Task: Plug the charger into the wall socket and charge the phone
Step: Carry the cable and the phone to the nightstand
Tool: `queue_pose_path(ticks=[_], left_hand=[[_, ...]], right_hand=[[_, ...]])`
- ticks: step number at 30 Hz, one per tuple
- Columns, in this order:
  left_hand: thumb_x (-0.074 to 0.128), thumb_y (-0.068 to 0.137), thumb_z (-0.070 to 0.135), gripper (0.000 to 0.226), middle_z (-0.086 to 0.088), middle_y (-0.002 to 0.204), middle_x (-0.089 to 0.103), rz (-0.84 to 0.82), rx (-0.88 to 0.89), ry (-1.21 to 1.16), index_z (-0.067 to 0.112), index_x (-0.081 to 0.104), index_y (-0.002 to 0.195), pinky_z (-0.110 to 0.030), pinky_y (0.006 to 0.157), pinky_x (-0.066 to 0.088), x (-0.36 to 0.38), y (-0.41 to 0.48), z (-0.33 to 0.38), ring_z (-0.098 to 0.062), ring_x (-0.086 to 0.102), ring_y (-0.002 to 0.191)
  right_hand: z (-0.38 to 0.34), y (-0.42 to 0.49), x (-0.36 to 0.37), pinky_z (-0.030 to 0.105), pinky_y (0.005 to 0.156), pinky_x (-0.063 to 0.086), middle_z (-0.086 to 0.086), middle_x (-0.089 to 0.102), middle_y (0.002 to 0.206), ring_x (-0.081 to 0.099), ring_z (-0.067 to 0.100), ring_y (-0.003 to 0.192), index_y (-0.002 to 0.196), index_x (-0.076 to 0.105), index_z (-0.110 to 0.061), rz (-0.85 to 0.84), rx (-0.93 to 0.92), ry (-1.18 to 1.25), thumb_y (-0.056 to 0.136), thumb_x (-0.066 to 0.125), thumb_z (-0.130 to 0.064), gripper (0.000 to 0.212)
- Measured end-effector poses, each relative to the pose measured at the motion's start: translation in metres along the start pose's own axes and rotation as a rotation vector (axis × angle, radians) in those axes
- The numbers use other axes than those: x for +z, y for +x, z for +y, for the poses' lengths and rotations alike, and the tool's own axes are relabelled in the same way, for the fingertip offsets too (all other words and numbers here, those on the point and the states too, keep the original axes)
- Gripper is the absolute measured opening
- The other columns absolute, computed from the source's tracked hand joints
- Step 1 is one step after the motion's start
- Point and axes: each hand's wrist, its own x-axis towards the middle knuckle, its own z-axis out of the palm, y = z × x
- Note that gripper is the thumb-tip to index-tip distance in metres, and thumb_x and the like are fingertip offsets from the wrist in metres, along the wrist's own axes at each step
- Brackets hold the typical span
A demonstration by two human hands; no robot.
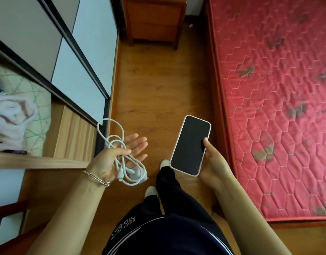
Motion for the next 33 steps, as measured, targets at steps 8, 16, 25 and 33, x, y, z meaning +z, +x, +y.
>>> queue_pose_path(ticks=[8,16,25,33], left_hand=[[0.044,0.075,-0.008,0.048,-0.013,0.117,0.068,-0.040,0.056,-0.046,0.006,0.056,0.119,-0.039,0.077,0.058,0.034,0.053,0.037,-0.025,0.064,0.111],[0.042,0.075,-0.008,0.048,-0.012,0.117,0.068,-0.001,0.061,-0.086,0.007,0.055,0.118,-0.040,0.080,0.057,0.024,0.085,0.092,-0.024,0.063,0.112],[0.041,0.074,-0.009,0.046,-0.013,0.115,0.069,-0.006,0.057,-0.092,0.007,0.058,0.114,-0.040,0.078,0.058,0.016,0.125,0.188,-0.024,0.065,0.109],[0.042,0.075,-0.009,0.046,-0.013,0.117,0.068,-0.030,-0.008,-0.065,0.006,0.058,0.116,-0.040,0.079,0.057,0.028,0.164,0.238,-0.025,0.064,0.111]], right_hand=[[-0.065,0.043,0.021,0.038,0.061,0.059,0.009,0.076,0.100,0.073,0.026,0.090,0.113,0.063,-0.013,-0.008,0.027,-0.049,0.096,0.044,-0.042,0.039],[-0.096,0.092,0.066,0.037,0.059,0.059,0.008,0.076,0.099,0.073,0.024,0.088,0.113,0.063,-0.014,0.002,0.067,-0.055,0.096,0.044,-0.043,0.039],[-0.118,0.142,0.138,0.037,0.057,0.059,0.009,0.076,0.100,0.073,0.025,0.088,0.116,0.062,-0.014,0.011,0.056,-0.016,0.096,0.044,-0.043,0.040],[-0.146,0.169,0.176,0.038,0.058,0.059,0.010,0.076,0.100,0.073,0.026,0.088,0.120,0.059,-0.014,0.019,0.026,0.034,0.096,0.044,-0.043,0.041]])
